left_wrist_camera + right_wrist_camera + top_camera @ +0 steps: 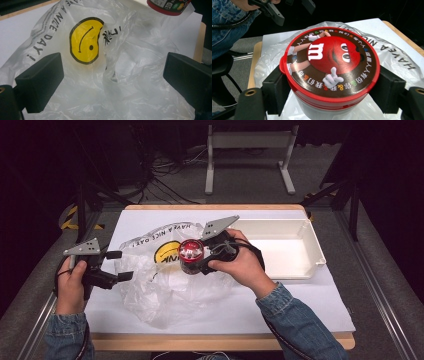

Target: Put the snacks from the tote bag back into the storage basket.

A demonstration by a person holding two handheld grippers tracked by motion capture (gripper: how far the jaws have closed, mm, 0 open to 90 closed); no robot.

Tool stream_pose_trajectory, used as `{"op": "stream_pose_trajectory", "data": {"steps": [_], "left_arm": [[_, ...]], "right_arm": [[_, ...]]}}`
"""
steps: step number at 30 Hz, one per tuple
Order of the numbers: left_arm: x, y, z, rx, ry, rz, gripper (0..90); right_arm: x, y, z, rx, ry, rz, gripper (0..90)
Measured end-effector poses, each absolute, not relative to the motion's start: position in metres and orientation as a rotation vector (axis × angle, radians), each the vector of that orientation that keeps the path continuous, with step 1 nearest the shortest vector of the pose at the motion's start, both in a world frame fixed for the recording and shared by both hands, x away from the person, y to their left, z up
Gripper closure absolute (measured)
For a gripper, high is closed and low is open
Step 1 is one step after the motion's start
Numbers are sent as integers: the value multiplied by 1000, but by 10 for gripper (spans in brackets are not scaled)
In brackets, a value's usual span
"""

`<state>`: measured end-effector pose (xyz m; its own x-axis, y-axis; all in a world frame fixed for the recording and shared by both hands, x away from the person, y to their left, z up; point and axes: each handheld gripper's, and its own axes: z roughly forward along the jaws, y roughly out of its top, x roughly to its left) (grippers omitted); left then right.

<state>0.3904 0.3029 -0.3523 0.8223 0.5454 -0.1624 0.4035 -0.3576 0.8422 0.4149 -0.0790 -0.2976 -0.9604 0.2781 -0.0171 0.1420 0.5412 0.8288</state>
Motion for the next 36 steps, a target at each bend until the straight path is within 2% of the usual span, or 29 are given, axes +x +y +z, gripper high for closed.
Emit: {"op": "stream_pose_trajectory", "data": {"steps": [24,36], "left_arm": [[391,308,-354,1987,721,176,39],[392,309,-355,1987,727,172,38]], "right_arm": [[438,-140,-275,485,2539,1373,250],[456,-174,-274,565,2487,1325,250]]}}
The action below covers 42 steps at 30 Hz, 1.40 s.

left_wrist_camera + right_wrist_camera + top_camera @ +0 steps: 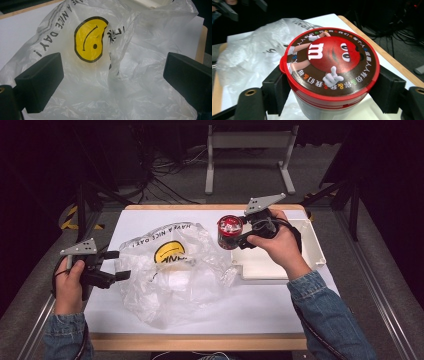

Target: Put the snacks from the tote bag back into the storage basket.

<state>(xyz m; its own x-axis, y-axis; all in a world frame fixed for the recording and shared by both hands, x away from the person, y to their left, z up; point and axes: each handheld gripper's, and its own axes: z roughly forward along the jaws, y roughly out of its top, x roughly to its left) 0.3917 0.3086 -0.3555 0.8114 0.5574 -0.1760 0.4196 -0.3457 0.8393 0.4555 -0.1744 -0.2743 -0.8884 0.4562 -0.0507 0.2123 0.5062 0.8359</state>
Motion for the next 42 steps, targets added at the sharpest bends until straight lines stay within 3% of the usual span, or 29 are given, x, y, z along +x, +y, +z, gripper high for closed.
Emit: {"op": "stream_pose_trajectory", "data": {"steps": [24,42], "left_arm": [[392,312,-358,1971,748,168,42],[383,320,-362,1960,763,166,48]], "right_arm": [[487,-214,-289,672,2403,1215,250],[521,-232,-325,700,2441,1177,250]]}}
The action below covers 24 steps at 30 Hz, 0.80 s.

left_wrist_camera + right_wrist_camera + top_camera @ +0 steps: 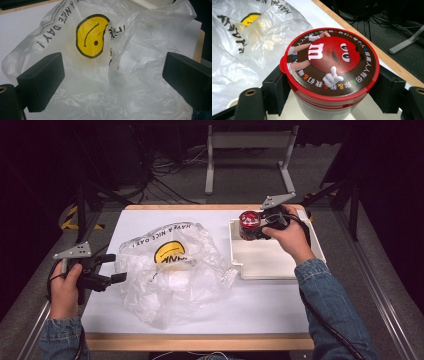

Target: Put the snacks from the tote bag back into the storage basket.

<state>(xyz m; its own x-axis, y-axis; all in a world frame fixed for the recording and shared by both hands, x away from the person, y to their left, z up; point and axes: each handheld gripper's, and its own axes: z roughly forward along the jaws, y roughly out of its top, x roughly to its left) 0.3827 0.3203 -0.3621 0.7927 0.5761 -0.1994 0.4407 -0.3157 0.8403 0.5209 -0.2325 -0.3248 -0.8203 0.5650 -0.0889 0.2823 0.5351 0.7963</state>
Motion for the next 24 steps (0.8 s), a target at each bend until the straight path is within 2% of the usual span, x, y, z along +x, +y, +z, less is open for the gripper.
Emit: {"op": "stream_pose_trajectory", "data": {"steps": [24], "left_arm": [[380,323,-366,1972,794,180,47]], "right_arm": [[534,-230,-371,711,2489,1163,250]]}}
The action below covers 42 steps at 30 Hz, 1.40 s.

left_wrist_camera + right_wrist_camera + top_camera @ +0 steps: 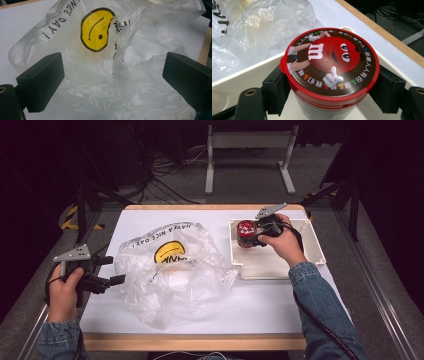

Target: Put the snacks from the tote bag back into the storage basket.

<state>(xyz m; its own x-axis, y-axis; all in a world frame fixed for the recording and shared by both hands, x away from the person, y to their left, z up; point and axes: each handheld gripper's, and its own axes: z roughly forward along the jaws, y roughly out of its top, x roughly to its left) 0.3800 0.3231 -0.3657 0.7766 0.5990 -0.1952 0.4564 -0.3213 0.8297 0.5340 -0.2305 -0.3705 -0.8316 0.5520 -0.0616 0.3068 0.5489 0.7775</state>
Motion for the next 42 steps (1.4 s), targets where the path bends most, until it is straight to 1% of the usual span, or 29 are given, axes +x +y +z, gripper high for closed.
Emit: {"op": "stream_pose_trajectory", "data": {"steps": [26,42], "left_arm": [[383,320,-367,1966,794,160,44],[384,319,-368,1971,775,159,42]], "right_arm": [[532,-224,-407,727,2524,1183,250],[529,-220,-413,721,2528,1175,249]]}}
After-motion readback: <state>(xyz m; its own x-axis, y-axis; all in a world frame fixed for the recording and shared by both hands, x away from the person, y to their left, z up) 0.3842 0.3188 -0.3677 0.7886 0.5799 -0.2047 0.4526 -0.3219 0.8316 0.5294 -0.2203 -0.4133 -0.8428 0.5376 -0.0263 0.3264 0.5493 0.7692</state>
